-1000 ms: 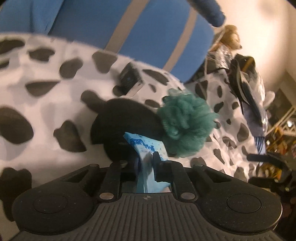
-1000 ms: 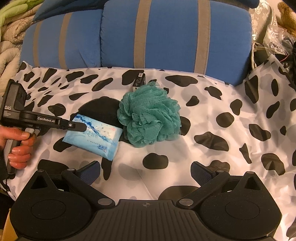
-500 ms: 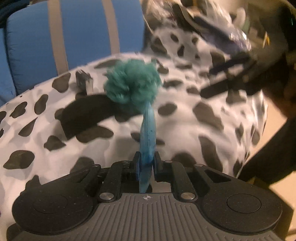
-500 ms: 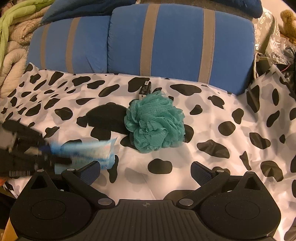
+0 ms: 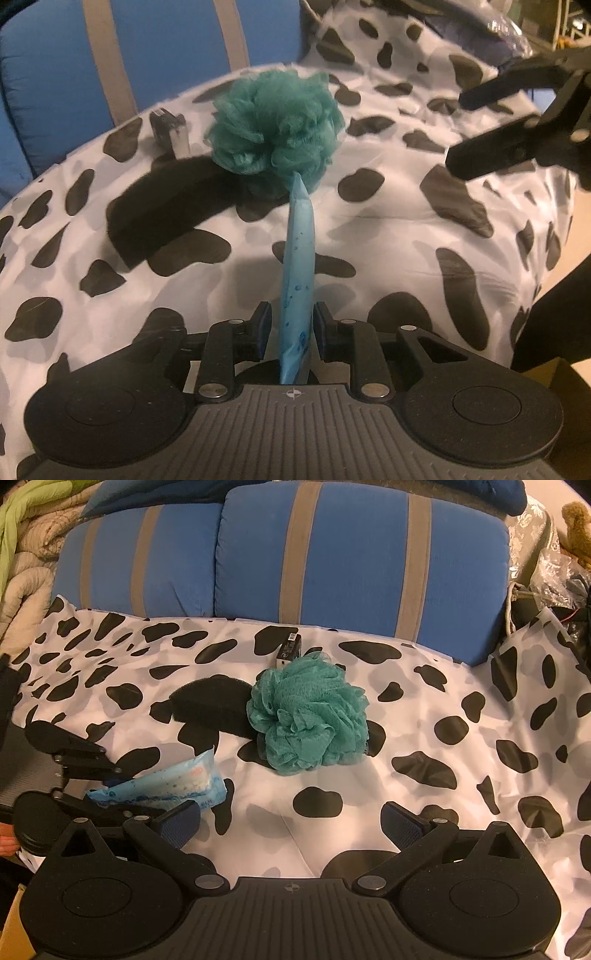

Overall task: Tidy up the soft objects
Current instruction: 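Lift the blue wet-wipes pack with the left tool while the right tool approaches the teal sponge, then grasp the teal mesh sponge with the right tool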

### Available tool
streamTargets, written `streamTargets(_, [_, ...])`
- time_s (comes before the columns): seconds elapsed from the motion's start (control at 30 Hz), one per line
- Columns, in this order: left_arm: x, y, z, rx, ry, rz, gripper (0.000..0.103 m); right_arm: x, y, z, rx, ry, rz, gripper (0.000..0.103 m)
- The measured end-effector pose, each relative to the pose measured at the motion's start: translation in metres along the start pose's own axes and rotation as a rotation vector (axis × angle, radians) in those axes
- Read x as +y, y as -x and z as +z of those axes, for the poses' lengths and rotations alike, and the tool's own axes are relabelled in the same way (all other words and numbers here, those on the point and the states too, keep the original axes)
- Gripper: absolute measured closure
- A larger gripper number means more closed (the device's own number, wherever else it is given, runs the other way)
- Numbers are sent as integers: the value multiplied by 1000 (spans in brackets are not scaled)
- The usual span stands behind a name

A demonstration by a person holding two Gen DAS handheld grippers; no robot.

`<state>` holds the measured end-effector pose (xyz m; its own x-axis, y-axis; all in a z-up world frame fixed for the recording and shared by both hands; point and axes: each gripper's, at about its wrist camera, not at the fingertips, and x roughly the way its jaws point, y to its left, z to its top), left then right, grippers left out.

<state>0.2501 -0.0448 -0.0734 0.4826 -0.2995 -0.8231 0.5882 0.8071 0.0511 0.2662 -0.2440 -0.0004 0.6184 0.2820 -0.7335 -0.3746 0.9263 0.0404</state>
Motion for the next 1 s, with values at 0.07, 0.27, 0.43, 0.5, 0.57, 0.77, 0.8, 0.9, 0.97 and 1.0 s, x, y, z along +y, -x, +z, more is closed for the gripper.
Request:
streamTargets(0.07, [-1,-2,2,5,-4,-1,89,-1,-2,0,2,1,-5,0])
streamTargets(0.27, [9,14,9,-36,59,39,89,2,-14,3,7,0,-9,0])
streamTargets(0.43, [25,36,9,-100,144,55,89,9,-27,11,-26,42,-24,0])
streamTargets(0.5, [30,43,9,-116,152,75,89,9,-33,16,-42,50,-32,0])
streamTargets(0.57, [35,47,7,-121,165,92,89,10,-40,21,-66,61,-44,0])
streamTargets(0.77, [51,57,5,-127,228,90,89,1,-64,30,-119,69,-82,0])
streamTargets(0.8, [53,59,4,-128,238,83,89,-2,-69,32,-121,58,-82,0])
streamTargets(0.9, [59,63,4,-137,263,59,89,-12,-82,36,-132,19,-66,0])
streamTargets(0.97, [60,66,5,-142,266,55,89,-17,-92,41,-143,12,-51,0])
streamTargets(1.0, [61,67,5,-145,271,50,89,-19,-96,42,-148,17,-45,0])
